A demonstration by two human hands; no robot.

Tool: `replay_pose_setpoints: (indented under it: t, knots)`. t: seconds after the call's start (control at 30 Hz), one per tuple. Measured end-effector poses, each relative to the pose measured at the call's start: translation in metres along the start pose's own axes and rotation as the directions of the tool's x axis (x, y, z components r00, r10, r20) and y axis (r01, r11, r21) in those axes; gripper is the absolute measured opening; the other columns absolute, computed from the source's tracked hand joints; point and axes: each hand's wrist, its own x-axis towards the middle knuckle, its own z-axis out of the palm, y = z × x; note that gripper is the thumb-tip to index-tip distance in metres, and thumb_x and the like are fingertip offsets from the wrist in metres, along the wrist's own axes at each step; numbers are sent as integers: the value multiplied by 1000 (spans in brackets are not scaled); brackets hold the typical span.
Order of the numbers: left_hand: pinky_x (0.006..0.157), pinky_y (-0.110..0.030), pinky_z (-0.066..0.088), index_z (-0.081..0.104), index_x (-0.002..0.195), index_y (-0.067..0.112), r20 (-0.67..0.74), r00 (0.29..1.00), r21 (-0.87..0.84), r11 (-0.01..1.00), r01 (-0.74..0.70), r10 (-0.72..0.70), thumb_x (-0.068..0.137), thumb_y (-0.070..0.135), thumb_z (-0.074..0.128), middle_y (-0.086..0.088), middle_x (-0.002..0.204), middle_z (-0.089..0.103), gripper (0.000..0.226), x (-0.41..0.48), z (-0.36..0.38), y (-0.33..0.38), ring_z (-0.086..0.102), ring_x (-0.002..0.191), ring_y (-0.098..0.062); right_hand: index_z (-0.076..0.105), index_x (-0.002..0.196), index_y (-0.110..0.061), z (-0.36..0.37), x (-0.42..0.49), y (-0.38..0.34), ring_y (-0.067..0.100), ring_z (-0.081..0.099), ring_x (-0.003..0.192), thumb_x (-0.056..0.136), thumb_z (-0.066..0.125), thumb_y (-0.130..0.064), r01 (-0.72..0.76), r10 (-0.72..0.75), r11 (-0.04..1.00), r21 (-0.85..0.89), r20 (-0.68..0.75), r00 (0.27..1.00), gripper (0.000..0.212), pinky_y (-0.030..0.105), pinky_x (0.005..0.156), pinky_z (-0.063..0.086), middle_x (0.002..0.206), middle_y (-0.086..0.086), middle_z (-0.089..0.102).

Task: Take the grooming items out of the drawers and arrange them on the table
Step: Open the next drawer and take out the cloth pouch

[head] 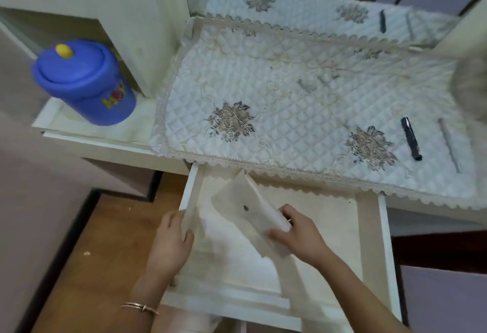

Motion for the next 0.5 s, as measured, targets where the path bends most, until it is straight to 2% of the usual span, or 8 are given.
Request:
replay_pose_setpoints:
  t: [0.1,0.2,0.3,0.37,0.43,0.5]
  knots:
    - [99,-35,41,37,135,7,7,999,-32,999,40,-40,90,12,50,-8,136,34,48,3,1,1,46,116,-23,56,77,-23,-25,18,-33,-1,53,60,71,75,-23,70,-63,987,141,-54,997,20,13,54,42,72,-11,57]
    - [96,-32,42,36,137,9,3,997,-48,996,72,-72,91,14,49,-4,137,32,48,4,3,-1,45,118,-19,56,90,-15,-48,58,-64,10,57,72,77,71,-21,137,-81,960,244,-227,970,20,15,56,45,80,-6,60]
    - [96,-28,40,37,136,9,-15,997,-45,996,76,-77,91,14,48,-4,135,34,47,7,4,0,46,115,-17,53,110,-4,-64,109,-83,25,57,90,84,63,-23,132,-42,971,198,-401,915,34,30,73,45,98,9,60]
    - [95,-26,40,37,136,9,-25,997,-28,997,76,-77,90,15,49,-4,134,34,47,8,5,1,47,113,-17,47,118,1,-68,137,-86,33,56,104,86,60,-22,85,19,974,208,-454,891,41,39,85,45,113,19,59]
    - [93,-25,40,38,136,10,-30,997,-8,997,75,-76,91,17,49,-3,135,33,47,8,5,1,49,111,-17,38,127,0,-67,152,-84,35,50,115,87,58,-20,41,52,982,183,-475,878,49,40,92,41,126,20,52]
    - [91,-22,40,37,136,11,-33,996,-4,997,79,-79,91,18,48,-2,136,32,46,8,5,2,50,109,-16,25,137,-4,-63,157,-78,34,36,128,84,61,-22,-11,21,1000,22,-510,860,67,42,102,33,140,19,38]
